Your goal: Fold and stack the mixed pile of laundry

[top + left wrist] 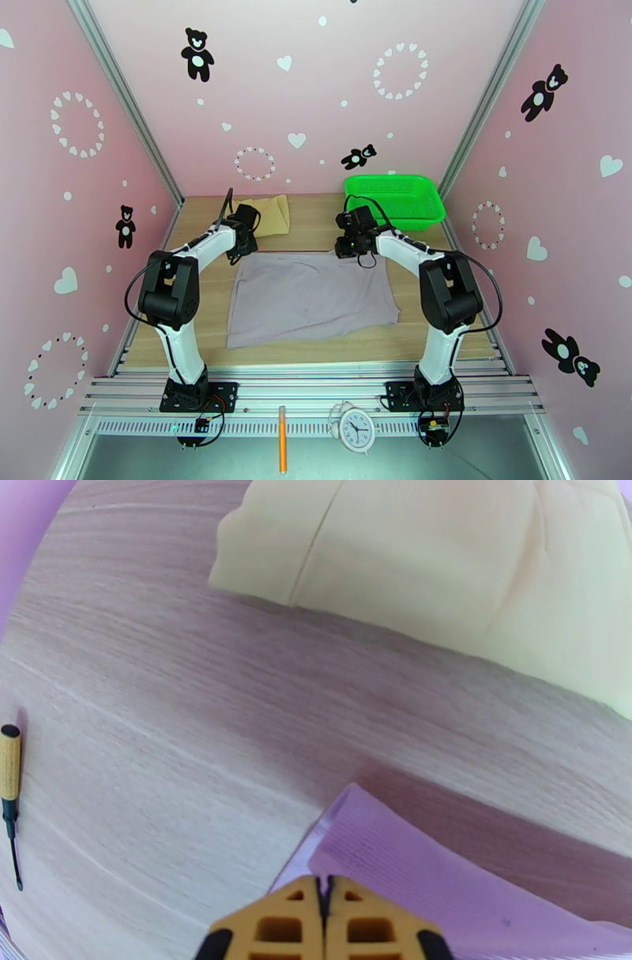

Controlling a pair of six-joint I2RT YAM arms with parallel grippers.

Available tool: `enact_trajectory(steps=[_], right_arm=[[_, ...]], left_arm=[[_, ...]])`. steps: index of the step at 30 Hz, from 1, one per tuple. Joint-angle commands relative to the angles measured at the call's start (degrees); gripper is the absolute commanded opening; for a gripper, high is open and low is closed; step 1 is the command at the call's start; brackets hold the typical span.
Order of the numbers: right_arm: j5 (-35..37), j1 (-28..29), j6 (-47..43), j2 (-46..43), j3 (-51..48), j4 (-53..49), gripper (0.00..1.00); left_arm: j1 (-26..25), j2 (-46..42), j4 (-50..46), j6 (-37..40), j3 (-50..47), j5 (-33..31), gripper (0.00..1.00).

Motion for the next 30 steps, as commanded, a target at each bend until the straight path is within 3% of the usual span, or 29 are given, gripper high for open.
enact_trajectory(steps=[1,8,10,13,16,17,19,23,30], right_arm=[[0.17,0.79,1.02,-2.32,-3.04,1.48,0.0],[1.39,2.08,1.52,-3.75,-7.46,2.38,0.0],[2.14,2.36,1.47,-4.13,-8.65,2.54,0.0],[2.76,2.62,1.69,-4.39,-9.97,2.44,0.0],[3.95,2.73,1.87,-4.63,-10.96,2.02,0.0],[4.42,2.72,1.87,-4.78,-11.13,1.62,0.02],[5.12,2.72,1.78,-5.25,-11.54,0.96,0.08],[5.86,2.72,1.61,-6.88,-11.97,-1.36,0.21],[4.08,2.72,2.85,-9.0,-12.1,-3.77,0.25]], left_arm=[[-1.27,-1.07,2.1,-0.87,-2.02,-0.12,0.0],[-3.79,-2.87,1.96,-2.61,-4.99,-2.57,0.0],[-4.4,-3.47,1.19,-3.29,-5.87,-3.94,0.04],[-4.96,-4.2,0.37,-4.34,-7.4,-5.71,0.2],[-5.23,-5.34,-0.39,-5.35,-9.13,-7.3,0.43],[-5.2,-5.89,-0.68,-5.69,-9.54,-7.84,0.53],[-5.25,-6.96,-1.45,-5.96,-10.17,-8.62,0.61],[-5.3,-9.86,-3.8,-6.16,-10.27,-10.25,0.66],[-5.34,-11.76,-4.69,-5.72,-9.07,-9.32,0.6]])
